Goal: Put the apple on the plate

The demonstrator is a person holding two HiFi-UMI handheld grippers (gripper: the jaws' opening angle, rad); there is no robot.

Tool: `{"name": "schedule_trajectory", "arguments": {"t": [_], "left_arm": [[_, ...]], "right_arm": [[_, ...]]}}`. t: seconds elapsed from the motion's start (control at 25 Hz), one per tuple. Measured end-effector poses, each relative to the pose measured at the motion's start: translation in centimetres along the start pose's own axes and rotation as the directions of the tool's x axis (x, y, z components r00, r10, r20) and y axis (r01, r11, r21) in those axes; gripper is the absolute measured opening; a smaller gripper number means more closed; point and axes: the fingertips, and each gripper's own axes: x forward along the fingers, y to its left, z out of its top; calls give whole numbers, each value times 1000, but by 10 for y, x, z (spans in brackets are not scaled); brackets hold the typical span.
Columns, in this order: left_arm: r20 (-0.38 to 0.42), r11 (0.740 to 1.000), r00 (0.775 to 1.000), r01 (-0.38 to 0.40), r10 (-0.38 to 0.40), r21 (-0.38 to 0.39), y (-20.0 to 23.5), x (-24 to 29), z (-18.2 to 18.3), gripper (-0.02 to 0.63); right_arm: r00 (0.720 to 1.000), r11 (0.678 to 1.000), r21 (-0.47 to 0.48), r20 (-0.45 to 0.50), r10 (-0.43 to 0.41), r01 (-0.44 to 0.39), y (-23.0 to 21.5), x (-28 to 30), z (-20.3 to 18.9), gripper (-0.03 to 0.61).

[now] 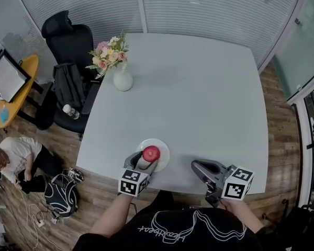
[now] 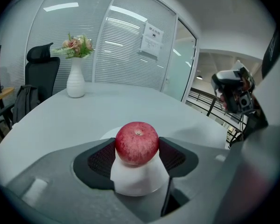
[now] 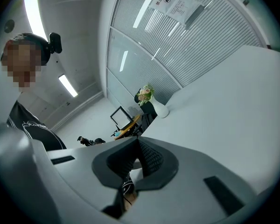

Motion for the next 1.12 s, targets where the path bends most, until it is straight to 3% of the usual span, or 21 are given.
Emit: {"name": "schedule_trajectory", "arguments": {"t": [0.4, 0.8, 1.12], "left_arm": [[3, 997, 1000, -30, 30, 71, 1, 5, -4, 299], [9, 998, 1000, -24, 24, 58, -1, 1, -2, 301], [75, 999, 997, -29, 26, 43, -13, -25, 20, 308]], "right_arm": [[1000, 1000, 12, 6, -7, 7, -2, -7, 0, 8], [1000, 1000, 0, -9, -10, 10, 2, -15, 0, 8], [1000, 1000, -24, -10, 4, -4, 15, -22, -3, 6]]}}
